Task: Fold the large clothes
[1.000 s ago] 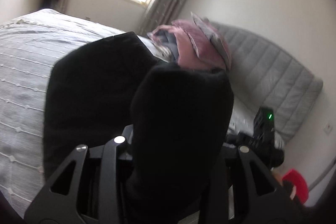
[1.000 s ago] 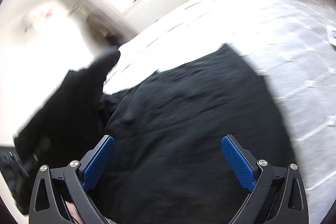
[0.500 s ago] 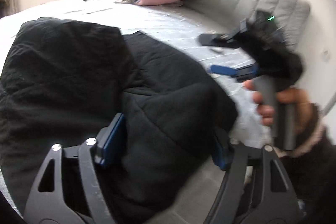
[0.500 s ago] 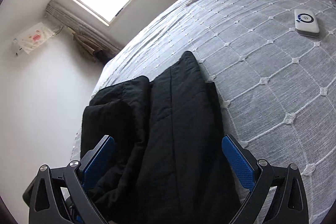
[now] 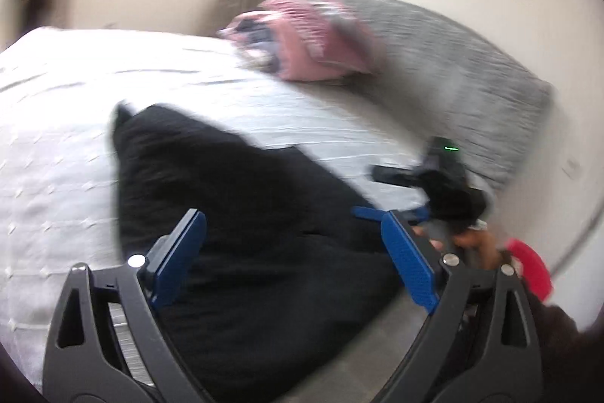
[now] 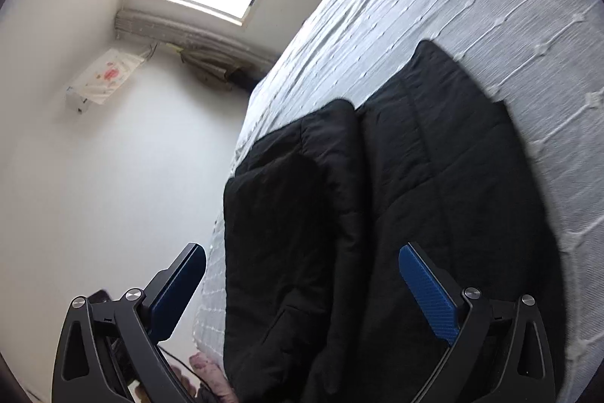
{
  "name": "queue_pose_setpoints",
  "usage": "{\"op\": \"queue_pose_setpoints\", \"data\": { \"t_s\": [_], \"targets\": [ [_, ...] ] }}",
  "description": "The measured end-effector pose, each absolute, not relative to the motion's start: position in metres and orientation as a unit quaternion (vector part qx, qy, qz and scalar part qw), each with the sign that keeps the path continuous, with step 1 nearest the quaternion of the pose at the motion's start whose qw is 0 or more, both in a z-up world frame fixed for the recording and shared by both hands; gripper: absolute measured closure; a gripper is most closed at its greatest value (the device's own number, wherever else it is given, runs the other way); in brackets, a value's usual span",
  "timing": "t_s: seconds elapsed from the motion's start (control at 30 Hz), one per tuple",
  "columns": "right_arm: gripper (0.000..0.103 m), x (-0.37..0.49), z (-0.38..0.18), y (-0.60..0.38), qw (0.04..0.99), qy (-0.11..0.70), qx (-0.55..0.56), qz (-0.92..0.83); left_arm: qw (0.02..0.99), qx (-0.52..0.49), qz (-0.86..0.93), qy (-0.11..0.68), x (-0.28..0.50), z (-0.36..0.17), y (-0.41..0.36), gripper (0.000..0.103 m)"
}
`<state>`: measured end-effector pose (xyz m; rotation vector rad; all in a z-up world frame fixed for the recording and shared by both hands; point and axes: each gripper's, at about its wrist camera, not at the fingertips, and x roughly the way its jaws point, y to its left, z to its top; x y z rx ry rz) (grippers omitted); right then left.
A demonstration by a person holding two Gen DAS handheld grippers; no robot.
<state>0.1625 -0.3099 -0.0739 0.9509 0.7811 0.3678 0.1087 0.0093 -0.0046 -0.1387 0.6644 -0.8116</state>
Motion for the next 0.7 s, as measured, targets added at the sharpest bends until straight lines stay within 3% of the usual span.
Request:
{"op": "queue_pose_setpoints", "data": {
  "t_s": [0.3, 0.37, 0.43, 0.47, 0.5, 0.53, 0.7],
  "targets": [
    [0.001, 0.206, -0.093, -0.269, 0.797, 0.425, 0.391, 0.174, 0.865, -0.122, -0.302, 0.382, 0.148, -0.072, 0.043, 0.010],
    [0.008, 0.207, -0.090, -0.258, 0.798, 0.429, 0.380, 0.188, 0.863, -0.138, -0.297, 0.385, 0.151, -0.077, 0.047, 0.010],
    [0.025, 0.209, -0.091, -0.243, 0.789, 0.438, 0.376, 0.211, 0.863, -0.143, -0.293, 0.385, 0.156, -0.078, 0.046, 0.010],
    [0.030, 0.210, -0.091, -0.235, 0.793, 0.443, 0.361, 0.208, 0.865, -0.144, -0.290, 0.384, 0.157, -0.079, 0.047, 0.016],
    [0.046, 0.210, -0.090, -0.231, 0.800, 0.445, 0.348, 0.203, 0.866, -0.146, -0.283, 0.386, 0.158, -0.079, 0.049, 0.020],
    [0.074, 0.210, -0.089, -0.229, 0.807, 0.443, 0.337, 0.195, 0.866, -0.148, -0.281, 0.386, 0.160, -0.078, 0.048, 0.023],
    [0.088, 0.194, -0.053, -0.236, 0.840, 0.391, 0.323, 0.193, 0.863, -0.191, -0.288, 0.368, 0.160, -0.070, 0.057, 0.042]
  ]
}}
